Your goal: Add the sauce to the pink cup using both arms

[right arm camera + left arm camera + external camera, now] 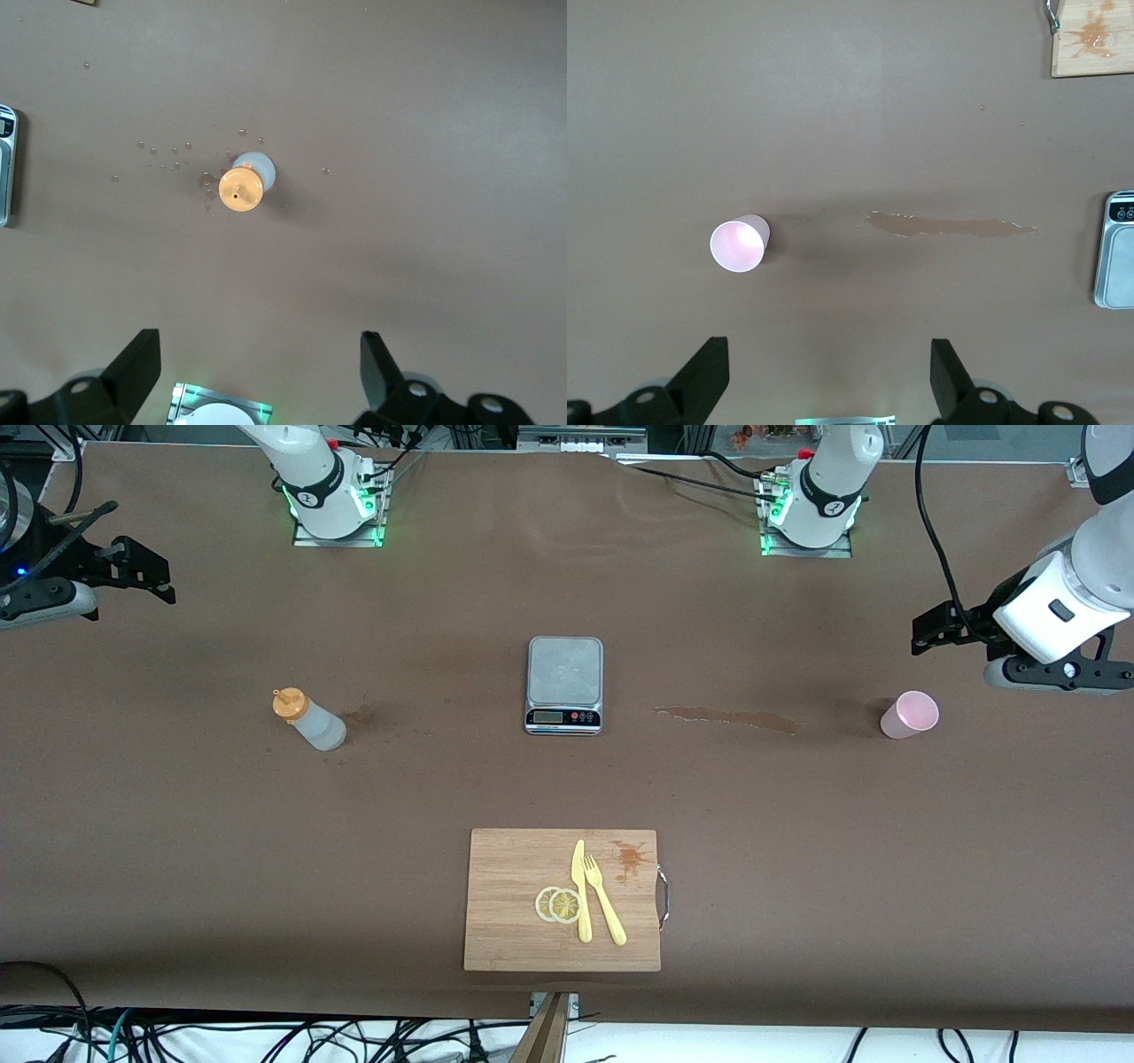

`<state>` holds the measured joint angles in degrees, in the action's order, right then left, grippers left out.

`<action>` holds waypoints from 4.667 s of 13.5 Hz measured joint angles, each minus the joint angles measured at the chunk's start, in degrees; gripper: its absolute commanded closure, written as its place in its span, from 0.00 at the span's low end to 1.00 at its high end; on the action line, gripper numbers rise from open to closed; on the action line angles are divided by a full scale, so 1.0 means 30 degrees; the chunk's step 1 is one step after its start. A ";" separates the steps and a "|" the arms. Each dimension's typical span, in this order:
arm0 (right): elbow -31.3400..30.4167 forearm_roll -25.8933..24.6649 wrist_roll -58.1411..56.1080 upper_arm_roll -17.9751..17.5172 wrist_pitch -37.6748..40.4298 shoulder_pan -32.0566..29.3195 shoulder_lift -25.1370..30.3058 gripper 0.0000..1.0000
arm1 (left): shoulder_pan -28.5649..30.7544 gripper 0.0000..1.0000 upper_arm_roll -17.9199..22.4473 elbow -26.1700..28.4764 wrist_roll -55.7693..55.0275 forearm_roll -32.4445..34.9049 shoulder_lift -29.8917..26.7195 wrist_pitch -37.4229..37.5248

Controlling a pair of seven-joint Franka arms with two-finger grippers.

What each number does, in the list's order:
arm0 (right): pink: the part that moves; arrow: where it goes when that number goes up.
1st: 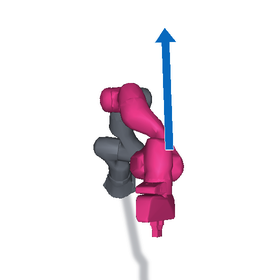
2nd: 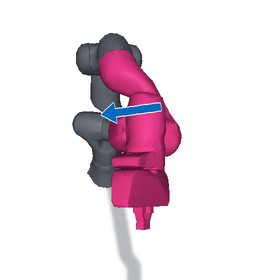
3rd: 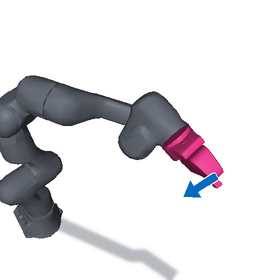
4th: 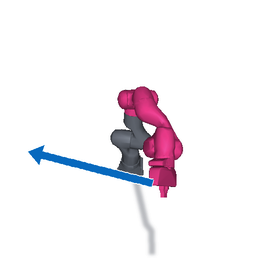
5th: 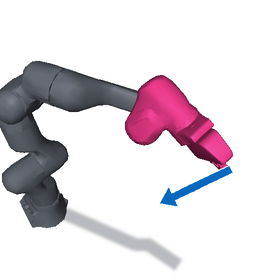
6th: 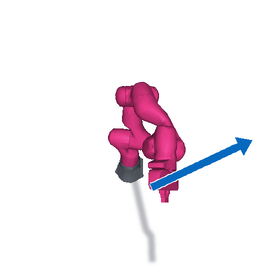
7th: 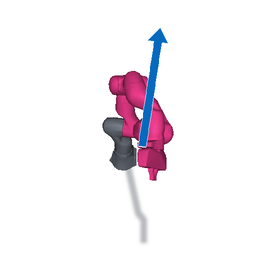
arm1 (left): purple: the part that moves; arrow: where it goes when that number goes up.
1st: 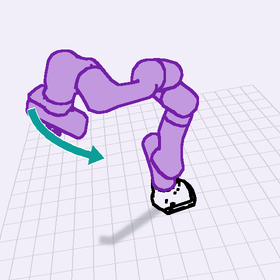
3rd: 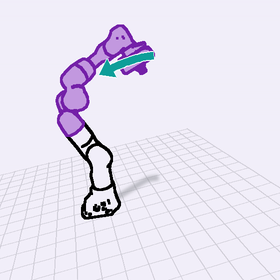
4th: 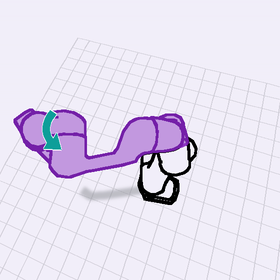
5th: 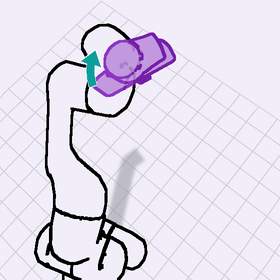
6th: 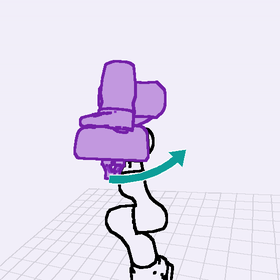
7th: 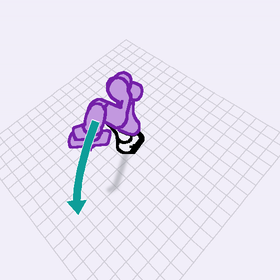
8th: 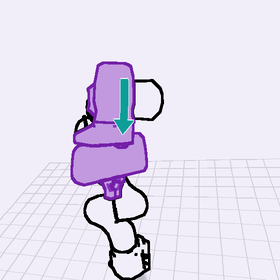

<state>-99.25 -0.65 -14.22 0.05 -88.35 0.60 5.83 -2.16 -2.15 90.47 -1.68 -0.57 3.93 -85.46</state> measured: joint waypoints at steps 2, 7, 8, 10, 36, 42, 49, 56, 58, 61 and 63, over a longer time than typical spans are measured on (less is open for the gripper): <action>0.0000 0.0003 0.0000 0.0000 0.0000 0.0000 0.0000 0.00 | 0.0005 0.00 0.0000 0.0001 0.0000 0.0000 0.0175 0.0007; 0.0000 0.0090 0.0000 -0.0001 -0.0050 0.0006 -0.0003 0.00 | 0.0005 0.00 0.0000 -0.0002 0.0000 -0.0001 0.0435 0.0003; -0.0003 0.0196 0.0000 -0.0003 -0.0093 0.0009 -0.0011 0.00 | 0.0005 0.00 0.0000 -0.0003 0.0000 -0.0001 0.0437 0.0003; -0.0045 0.0452 0.0000 -0.0006 -0.0280 0.0022 -0.0058 0.00 | 0.0004 0.00 0.0000 -0.0014 0.0000 -0.0001 0.0436 0.0003; -0.0493 0.0942 -0.0227 -0.0007 -0.0741 0.0059 -0.0246 0.00 | 0.2882 0.00 0.0337 0.1420 0.0591 0.0671 0.1488 -0.0621; -0.0621 0.0942 -0.0244 -0.0007 -0.0844 0.0060 -0.0249 0.00 | 0.3240 0.00 0.0315 0.7012 0.2521 0.1844 0.1892 -0.6188; -0.0704 0.0943 -0.0250 -0.0007 -0.0930 0.0062 -0.0249 0.00 | 0.5800 0.00 0.0369 1.1570 0.5276 0.3034 0.1957 -1.2730; -0.0839 0.0942 -0.0263 -0.0007 -0.1088 0.0062 -0.0250 0.00 | 0.6883 0.14 0.0182 1.2494 0.4634 0.3034 0.3253 -1.5301; -0.0877 0.0942 -0.0305 -0.0007 -0.1091 0.0062 -0.0251 0.00 | 0.6884 0.59 0.0179 1.2512 0.4014 0.3034 0.3853 -1.5397; -0.0890 0.0942 -0.0590 -0.0007 -0.1120 0.0062 -0.0251 0.00 | 0.6855 1.00 0.0111 1.2509 0.2831 0.3034 0.4483 -1.5535; -0.0893 0.0942 -0.0618 -0.0007 -0.1136 0.0062 -0.0251 0.00 | 0.6794 1.00 0.0027 1.2508 0.2426 0.3034 0.4631 -1.5536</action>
<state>-101.92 2.18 -16.07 0.03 -91.76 0.79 5.07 18.22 -2.07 127.99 5.60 8.53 17.82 -132.06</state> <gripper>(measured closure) 0.000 0.621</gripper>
